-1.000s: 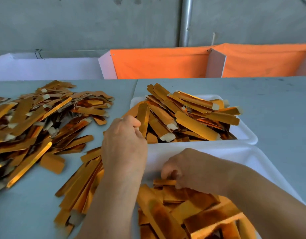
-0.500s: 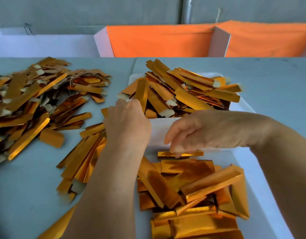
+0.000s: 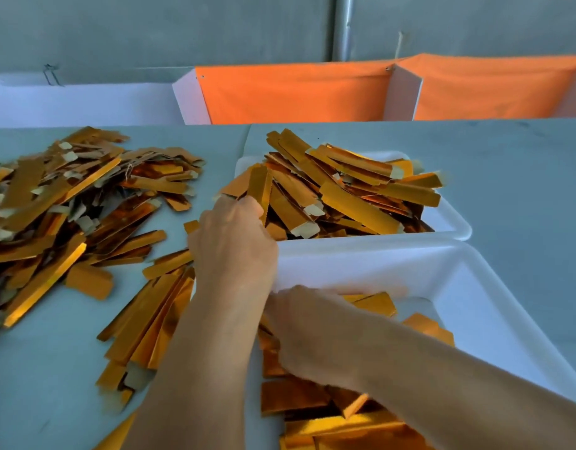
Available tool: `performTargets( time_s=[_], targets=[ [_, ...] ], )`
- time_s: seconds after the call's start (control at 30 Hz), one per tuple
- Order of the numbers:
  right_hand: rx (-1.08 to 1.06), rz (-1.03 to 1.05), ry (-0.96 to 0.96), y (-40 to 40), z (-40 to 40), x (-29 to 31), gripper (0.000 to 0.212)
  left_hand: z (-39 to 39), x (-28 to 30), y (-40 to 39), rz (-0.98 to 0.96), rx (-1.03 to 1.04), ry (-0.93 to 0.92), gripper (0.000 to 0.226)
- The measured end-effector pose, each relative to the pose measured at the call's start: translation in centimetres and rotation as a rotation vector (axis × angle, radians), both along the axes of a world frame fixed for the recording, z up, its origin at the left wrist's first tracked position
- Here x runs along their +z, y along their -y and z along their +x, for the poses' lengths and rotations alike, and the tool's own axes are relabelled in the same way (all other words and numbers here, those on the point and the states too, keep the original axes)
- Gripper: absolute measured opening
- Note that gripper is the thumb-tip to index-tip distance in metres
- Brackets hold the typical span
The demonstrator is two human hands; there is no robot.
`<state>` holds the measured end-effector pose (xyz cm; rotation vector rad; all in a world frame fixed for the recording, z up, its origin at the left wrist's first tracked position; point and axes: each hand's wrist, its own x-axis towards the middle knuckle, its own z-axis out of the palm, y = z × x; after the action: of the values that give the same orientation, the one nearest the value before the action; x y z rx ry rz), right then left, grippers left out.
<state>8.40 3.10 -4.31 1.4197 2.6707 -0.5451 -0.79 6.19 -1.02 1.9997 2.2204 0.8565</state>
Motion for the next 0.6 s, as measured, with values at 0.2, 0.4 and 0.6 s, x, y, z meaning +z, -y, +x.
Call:
performTargets(
  time_s=[0.2, 0.4, 0.6],
  targets=[
    [-0.219, -0.351, -0.486, -3.4, 7.8, 5.1, 0.021, -0.3, 0.4, -0.1, 0.240, -0.051, 0.240, 0.029],
    [-0.414, -0.505, -1.212, -4.8, 10.0, 5.1, 0.025, 1.8, 0.5, 0.6, -0.068, -0.405, 1.040, 0.008],
    [-0.370, -0.484, -1.075, -4.5, 10.2, 5.4, 0.030, 3.3, -0.6, 0.7, -0.010, -0.379, 0.801, 0.023]
  ],
)
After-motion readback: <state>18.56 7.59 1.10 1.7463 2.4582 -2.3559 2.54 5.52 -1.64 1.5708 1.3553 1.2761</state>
